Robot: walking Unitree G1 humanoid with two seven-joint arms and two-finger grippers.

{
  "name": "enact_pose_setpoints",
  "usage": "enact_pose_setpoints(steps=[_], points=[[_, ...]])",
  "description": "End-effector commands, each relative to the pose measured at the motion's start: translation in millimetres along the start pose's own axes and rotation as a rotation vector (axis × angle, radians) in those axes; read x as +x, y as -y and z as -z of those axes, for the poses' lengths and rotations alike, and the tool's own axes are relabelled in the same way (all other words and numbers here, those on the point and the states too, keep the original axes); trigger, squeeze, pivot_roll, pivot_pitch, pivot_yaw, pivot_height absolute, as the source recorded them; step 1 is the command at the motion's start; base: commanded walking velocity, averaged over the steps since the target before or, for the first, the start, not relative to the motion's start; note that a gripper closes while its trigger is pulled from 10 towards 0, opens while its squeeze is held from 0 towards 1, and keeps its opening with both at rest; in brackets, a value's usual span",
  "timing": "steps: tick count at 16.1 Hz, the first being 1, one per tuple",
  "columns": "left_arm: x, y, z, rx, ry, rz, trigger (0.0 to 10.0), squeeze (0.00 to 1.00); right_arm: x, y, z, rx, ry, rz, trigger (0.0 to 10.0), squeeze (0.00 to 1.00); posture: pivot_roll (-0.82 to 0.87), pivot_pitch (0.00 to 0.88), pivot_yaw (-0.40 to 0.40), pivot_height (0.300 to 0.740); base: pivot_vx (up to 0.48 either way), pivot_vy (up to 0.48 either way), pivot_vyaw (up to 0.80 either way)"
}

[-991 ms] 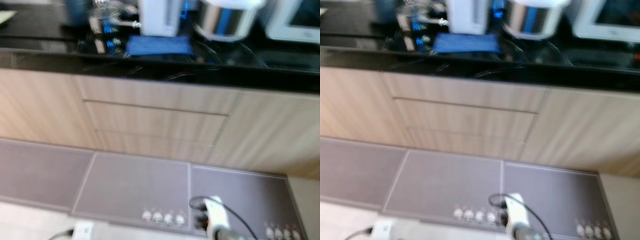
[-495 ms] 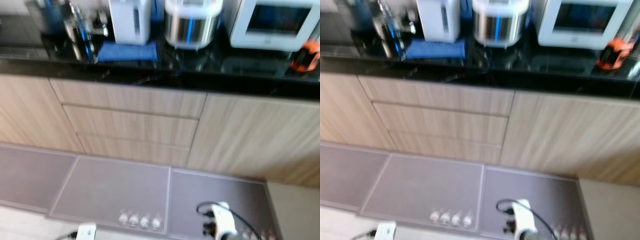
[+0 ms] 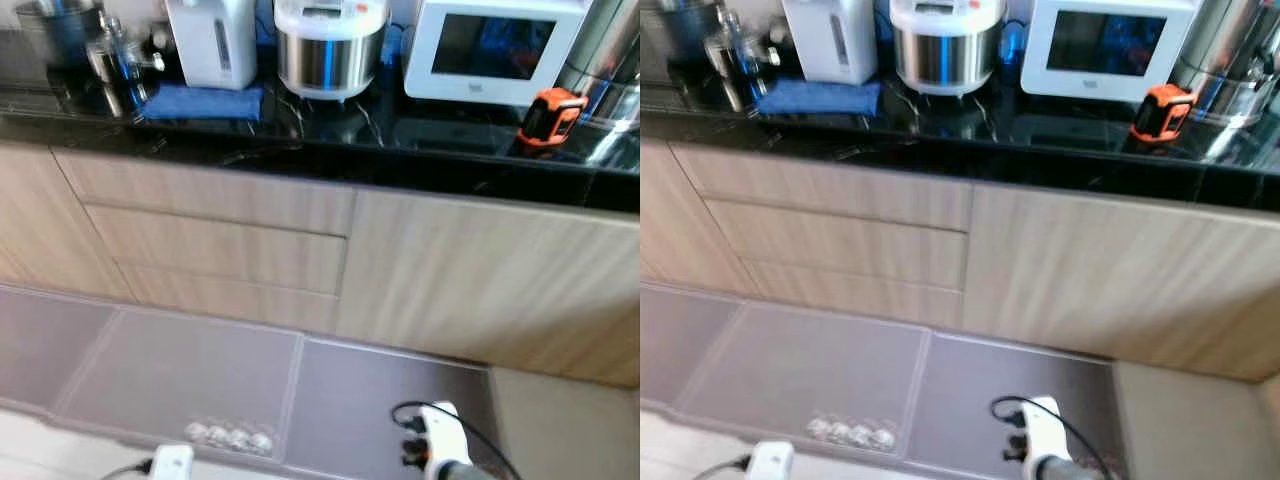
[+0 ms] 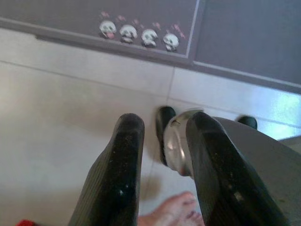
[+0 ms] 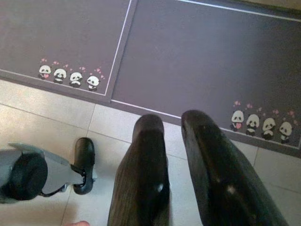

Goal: Kitchen organization

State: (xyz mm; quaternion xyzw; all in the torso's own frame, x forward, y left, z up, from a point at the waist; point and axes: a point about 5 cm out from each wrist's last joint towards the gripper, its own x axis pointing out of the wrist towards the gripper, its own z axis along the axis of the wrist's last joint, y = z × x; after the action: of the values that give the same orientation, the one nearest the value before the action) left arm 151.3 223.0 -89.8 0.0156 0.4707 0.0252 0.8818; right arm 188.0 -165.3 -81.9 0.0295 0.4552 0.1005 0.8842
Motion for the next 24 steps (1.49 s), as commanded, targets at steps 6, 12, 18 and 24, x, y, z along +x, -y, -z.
enact_pose_setpoints(steps=[6, 12, 18, 24], points=[[0.3, 3.2, 1.6, 0.004, -0.011, 0.008, 10.0, 0.0, 0.9, -1.3, -3.2, 0.027, 0.017, 0.002, 10.0, 0.0, 0.04, 0.014, -0.031, 0.74, 0.0, -0.336, -0.34], [0.7, 3.4, -0.7, 0.006, -0.002, 0.011, 10.0, 0.0, 0.7, -0.4, -3.7, 0.033, 0.027, 0.016, 10.0, 0.0, 0.03, 0.033, -0.029, 0.74, 0.0, -0.336, 0.0], [1.5, 6.3, -3.0, 0.003, 0.005, 0.018, 10.0, 0.0, 0.7, 0.3, -5.3, 0.028, 0.035, 0.016, 10.0, 0.0, 0.02, 0.04, -0.033, 0.74, 0.0, -0.335, 0.0], [1.7, 6.7, -3.6, 0.004, 0.004, 0.02, 10.0, 0.0, 0.7, 0.5, -5.6, 0.029, 0.036, 0.018, 10.0, 0.0, 0.02, 0.043, -0.031, 0.74, 0.0, -0.335, 0.0]])
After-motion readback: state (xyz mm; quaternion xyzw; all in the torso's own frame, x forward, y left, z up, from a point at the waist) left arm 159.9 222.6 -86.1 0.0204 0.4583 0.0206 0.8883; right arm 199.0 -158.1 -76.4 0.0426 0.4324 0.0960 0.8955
